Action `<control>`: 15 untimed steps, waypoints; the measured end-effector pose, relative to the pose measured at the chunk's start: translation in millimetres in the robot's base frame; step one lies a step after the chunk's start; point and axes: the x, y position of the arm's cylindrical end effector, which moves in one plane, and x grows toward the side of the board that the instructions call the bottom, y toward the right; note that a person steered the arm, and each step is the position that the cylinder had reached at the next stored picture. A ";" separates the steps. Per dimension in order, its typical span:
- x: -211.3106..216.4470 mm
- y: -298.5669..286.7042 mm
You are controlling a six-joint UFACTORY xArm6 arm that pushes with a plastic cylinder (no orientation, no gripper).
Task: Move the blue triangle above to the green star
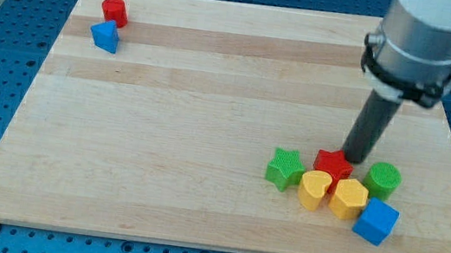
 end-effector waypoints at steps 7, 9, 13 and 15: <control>-201.2 -385.3; -147.9 -385.3; -100.2 -427.5; -87.2 -313.8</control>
